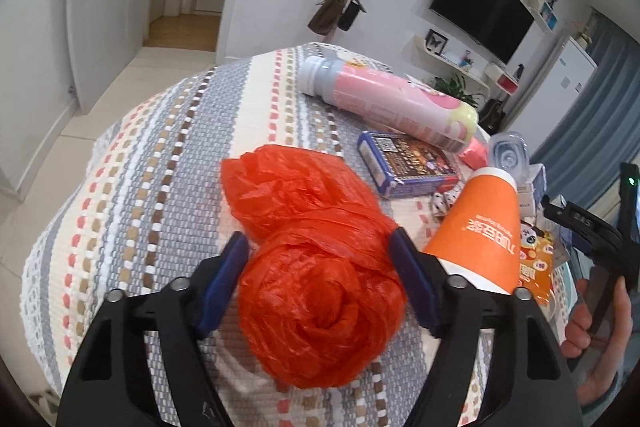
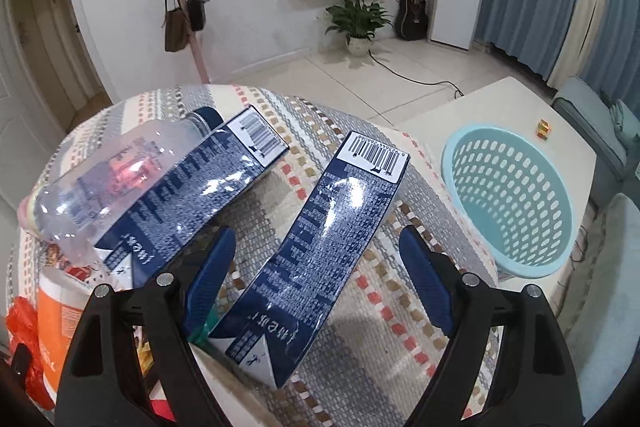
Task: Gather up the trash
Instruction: 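Grasp the red plastic bag with the left gripper while the right gripper grasps the blue milk carton, then carry the bag and carton with both grippers over the light-blue basket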
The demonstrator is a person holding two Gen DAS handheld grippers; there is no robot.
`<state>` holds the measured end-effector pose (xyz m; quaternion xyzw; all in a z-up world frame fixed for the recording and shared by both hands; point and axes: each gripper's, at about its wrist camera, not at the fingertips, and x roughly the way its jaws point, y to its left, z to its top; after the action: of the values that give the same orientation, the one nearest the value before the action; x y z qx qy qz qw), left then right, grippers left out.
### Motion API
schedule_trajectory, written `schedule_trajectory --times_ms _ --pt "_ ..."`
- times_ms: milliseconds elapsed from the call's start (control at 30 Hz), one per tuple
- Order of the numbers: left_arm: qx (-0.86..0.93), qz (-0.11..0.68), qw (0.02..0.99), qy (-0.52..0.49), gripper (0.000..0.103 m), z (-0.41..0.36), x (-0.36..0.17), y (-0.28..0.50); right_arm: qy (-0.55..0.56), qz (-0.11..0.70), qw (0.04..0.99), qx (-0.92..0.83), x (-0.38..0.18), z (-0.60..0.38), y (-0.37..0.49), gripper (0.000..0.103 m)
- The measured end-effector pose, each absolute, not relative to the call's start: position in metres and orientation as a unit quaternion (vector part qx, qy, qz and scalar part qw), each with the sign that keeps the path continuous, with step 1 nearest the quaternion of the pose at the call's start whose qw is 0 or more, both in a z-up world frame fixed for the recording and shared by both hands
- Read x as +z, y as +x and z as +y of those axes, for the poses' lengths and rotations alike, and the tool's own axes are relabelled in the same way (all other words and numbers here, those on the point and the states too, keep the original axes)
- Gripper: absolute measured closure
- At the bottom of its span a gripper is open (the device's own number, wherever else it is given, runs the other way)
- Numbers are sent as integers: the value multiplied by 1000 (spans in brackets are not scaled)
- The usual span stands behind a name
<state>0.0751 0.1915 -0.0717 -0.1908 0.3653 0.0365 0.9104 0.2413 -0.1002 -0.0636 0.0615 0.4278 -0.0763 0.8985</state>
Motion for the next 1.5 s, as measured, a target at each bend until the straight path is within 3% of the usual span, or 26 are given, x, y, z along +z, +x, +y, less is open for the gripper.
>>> schedule_trajectory --times_ms 67,133,233,267,300,400,900,1200,1500 --pt "32 367 910 -191 43 191 -69 74 65 435 895 -74 -66 -102 243 26" --pt "29 366 911 -188 47 189 -68 73 70 441 892 -68 -70 -105 244 34" --pt "19 360 912 -197 54 188 -66 70 71 448 889 -56 -73 -106 242 55" --pt "16 359 911 -201 57 189 -66 69 69 450 889 -52 -75 -107 241 69" --pt "12 355 911 -209 61 190 -65 67 69 452 888 -48 -77 -107 241 71" --pt "9 342 915 -213 68 191 -57 63 65 449 890 -39 -77 -108 237 71" --pt "-46 243 958 -145 70 123 38 61 66 326 943 -22 -2 -152 194 72" --pt "-151 240 957 -54 70 -19 86 117 95 291 949 -77 18 -241 186 72" --pt "-256 299 919 -19 70 -154 59 186 148 316 928 -132 -14 -337 191 72"
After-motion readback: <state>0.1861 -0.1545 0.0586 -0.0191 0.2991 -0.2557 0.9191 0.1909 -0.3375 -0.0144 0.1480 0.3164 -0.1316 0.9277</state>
